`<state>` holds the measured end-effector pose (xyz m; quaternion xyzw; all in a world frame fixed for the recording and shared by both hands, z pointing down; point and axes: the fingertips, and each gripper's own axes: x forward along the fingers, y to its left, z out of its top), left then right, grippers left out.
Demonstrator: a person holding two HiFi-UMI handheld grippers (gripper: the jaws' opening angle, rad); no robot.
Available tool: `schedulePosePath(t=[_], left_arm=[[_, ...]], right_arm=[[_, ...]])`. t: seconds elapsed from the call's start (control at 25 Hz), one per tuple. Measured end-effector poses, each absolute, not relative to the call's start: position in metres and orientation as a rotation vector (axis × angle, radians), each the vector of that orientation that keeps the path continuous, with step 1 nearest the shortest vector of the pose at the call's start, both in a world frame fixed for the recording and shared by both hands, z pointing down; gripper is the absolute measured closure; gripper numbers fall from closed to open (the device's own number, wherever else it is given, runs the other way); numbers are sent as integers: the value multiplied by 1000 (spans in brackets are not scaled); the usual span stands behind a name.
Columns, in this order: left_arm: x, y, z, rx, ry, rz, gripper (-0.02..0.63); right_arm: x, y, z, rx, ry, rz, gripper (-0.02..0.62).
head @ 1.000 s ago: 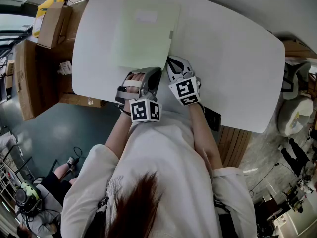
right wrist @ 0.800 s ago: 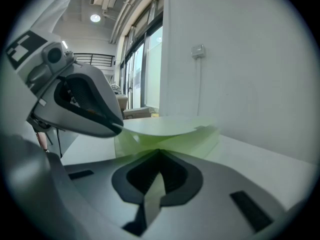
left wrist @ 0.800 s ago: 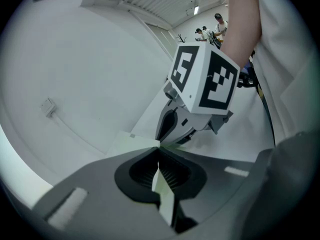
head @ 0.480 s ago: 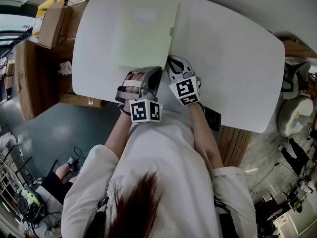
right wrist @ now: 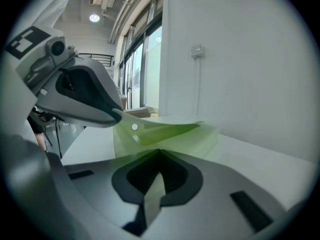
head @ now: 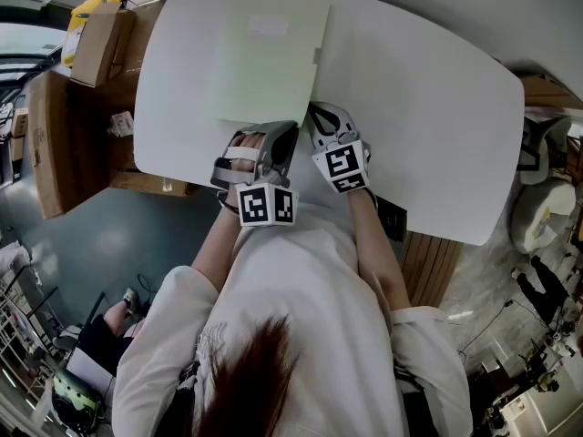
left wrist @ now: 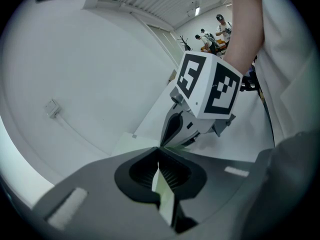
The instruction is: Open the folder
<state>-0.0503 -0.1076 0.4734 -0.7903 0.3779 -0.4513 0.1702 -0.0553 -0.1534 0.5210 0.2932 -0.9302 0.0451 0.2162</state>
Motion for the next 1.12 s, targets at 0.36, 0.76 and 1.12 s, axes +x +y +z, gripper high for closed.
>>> schedulePosePath(t=[0.36,0.76,1.12], left_arm=[[-52,-110,462,-2261,1110,-1255,595],[-59,-111,450,-2350,1226,-1178,595],[-62,-112,439,-2348,1253,-1145,596]], right_arm=[[-54,-155,520,840,-2546,158,591],[-53,-156,518,841,-2530,107,591],[-50,-156,518,860,-2519,100,591]])
